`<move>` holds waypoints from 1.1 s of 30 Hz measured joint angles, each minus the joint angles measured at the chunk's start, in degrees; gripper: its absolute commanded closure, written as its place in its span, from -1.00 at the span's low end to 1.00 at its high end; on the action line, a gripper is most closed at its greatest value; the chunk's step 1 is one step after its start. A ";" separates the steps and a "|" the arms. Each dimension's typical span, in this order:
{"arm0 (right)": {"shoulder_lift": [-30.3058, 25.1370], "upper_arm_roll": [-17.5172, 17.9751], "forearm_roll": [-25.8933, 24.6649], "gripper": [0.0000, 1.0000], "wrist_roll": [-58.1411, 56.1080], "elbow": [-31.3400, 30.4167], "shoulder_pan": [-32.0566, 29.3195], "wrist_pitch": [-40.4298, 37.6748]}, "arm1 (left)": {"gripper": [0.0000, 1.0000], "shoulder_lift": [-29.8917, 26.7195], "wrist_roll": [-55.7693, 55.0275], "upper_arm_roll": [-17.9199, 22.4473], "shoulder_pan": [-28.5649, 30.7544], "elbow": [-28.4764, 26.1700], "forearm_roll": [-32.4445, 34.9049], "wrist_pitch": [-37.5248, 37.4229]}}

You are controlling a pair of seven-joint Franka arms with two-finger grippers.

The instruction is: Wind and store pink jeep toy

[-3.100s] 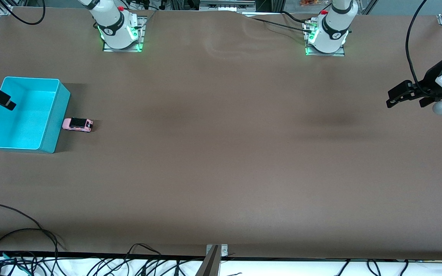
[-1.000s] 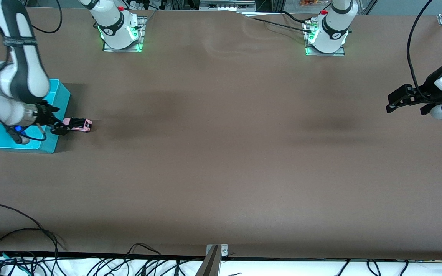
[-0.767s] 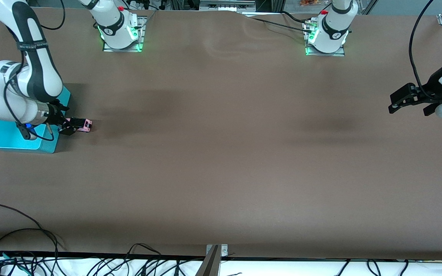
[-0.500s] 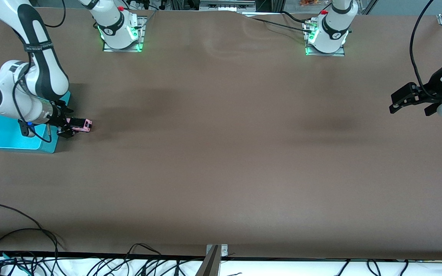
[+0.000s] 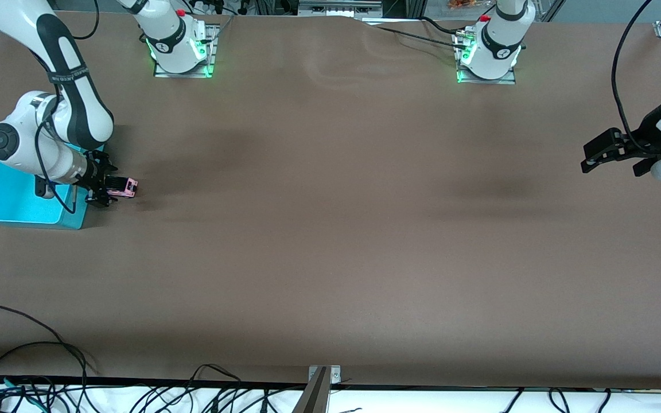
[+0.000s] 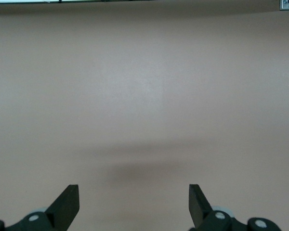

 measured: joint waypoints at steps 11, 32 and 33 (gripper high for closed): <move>2.59 -0.51 0.00 -0.03 2.07 -0.06 -0.07 2.02 | -1.00 0.21 0.00 0.00 0.00 0.25 0.00 1.73; 1.81 -0.28 0.00 0.49 7.16 3.32 0.44 0.27 | -1.00 0.29 0.00 0.00 0.00 0.30 0.00 1.75; 1.65 -0.25 0.00 0.49 7.28 4.10 0.57 -0.92 | -1.00 0.29 0.00 0.00 0.00 0.31 0.00 1.75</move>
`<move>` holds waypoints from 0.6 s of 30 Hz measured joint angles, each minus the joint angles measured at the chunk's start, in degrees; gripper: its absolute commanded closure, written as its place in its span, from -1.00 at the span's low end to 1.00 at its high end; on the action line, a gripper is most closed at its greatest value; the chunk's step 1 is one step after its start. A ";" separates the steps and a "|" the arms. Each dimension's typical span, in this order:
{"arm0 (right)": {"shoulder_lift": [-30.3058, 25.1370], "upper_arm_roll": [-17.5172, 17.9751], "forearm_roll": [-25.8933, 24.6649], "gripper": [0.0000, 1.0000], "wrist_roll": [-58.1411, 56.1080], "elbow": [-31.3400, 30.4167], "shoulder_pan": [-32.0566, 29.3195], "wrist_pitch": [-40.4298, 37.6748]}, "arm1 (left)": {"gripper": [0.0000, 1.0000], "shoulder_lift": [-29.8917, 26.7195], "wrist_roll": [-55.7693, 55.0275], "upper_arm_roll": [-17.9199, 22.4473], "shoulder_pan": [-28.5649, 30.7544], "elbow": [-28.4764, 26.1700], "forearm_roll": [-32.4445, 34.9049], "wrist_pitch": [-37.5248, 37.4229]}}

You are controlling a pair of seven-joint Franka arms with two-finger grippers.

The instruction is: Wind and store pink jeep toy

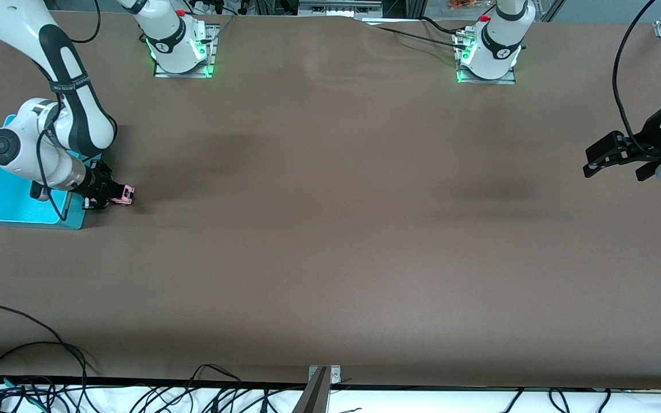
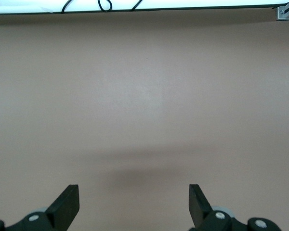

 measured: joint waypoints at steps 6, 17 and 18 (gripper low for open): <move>-0.99 0.06 0.00 0.49 0.55 7.02 0.64 -10.21 | -1.00 0.01 0.00 0.00 0.00 0.00 0.00 0.00; -1.57 -2.25 -0.48 0.49 -0.13 16.38 0.59 -24.21 | -1.00 0.04 0.00 0.00 0.00 0.04 0.00 0.00; -1.57 -2.96 -0.61 0.48 -0.73 16.57 0.58 -24.79 | -1.00 0.04 0.00 0.00 0.00 0.04 0.00 0.00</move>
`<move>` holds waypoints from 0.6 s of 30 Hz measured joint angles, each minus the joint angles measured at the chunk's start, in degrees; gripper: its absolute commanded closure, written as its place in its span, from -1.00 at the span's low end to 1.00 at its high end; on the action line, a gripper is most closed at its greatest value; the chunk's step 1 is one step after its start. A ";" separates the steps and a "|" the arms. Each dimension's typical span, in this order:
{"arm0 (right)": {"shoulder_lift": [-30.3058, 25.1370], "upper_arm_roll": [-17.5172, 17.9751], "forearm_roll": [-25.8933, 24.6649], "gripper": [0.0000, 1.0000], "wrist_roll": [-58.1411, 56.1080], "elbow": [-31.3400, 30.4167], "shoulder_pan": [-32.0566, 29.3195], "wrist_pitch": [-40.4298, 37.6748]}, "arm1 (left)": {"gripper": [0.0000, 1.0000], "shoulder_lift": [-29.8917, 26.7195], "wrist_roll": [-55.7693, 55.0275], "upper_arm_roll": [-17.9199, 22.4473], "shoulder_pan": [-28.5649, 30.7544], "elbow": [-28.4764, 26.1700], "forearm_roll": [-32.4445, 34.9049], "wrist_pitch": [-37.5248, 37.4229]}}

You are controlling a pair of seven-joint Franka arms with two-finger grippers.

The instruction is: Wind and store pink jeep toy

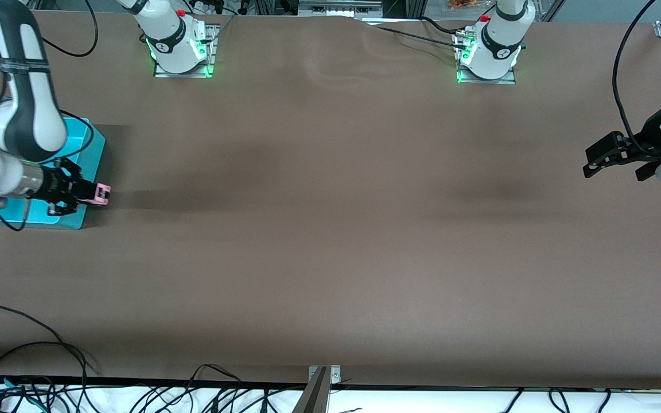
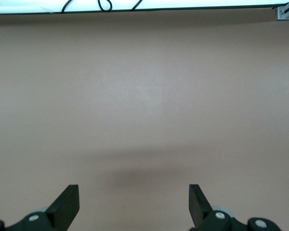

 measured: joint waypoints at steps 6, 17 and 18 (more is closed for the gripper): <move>0.00 -6.26 -0.18 0.49 -7.51 0.24 -0.20 -1.61 | -1.00 0.00 0.00 -0.05 -0.04 0.00 0.00 0.00; 0.29 -14.82 -0.16 0.48 -22.05 0.12 -3.27 -2.07 | -1.00 0.02 0.00 -0.11 -0.08 0.00 0.00 0.00; 0.39 -14.88 -0.13 0.48 -22.62 0.07 -3.89 -2.07 | -1.00 0.02 0.00 -0.12 -0.10 0.00 0.00 0.00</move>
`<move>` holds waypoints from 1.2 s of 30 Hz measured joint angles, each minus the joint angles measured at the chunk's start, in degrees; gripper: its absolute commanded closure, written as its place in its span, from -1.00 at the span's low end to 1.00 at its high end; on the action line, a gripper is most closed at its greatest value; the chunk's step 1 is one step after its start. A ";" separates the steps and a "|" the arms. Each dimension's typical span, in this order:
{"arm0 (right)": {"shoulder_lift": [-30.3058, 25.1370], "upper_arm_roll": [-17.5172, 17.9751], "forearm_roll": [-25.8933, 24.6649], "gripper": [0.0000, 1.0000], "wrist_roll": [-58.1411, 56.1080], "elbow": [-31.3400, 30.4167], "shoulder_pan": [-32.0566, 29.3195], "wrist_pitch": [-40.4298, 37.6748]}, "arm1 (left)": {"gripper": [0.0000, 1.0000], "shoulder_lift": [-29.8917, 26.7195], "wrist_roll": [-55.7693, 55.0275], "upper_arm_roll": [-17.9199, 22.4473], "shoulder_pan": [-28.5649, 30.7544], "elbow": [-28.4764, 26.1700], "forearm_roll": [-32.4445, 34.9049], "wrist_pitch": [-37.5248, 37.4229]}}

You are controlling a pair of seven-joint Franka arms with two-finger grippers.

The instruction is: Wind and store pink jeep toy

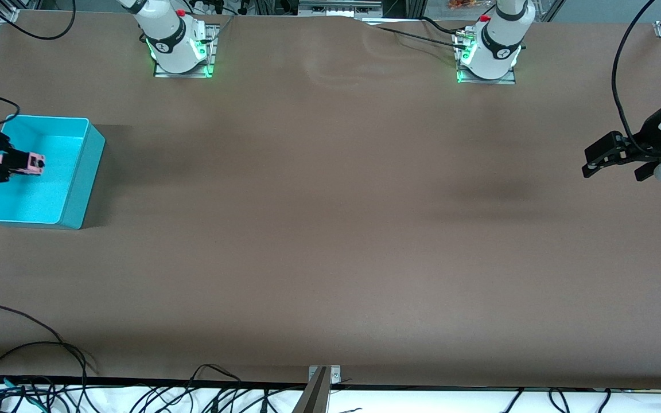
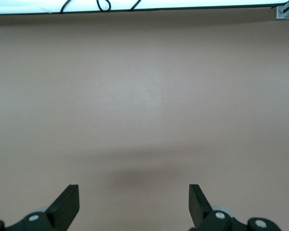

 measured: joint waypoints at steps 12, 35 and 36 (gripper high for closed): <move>3.79 0.27 2.11 0.47 -2.00 -0.96 -2.34 3.66 | -1.00 0.04 0.00 -0.08 -0.11 0.00 0.00 0.00; 12.19 0.78 9.29 0.45 -3.22 -2.01 -3.06 10.89 | -1.00 0.13 0.00 0.06 0.04 0.05 0.45 0.00; 12.25 0.78 9.30 0.41 -3.30 -2.01 -3.08 10.98 | -1.00 0.13 0.07 0.05 0.04 0.05 0.80 0.00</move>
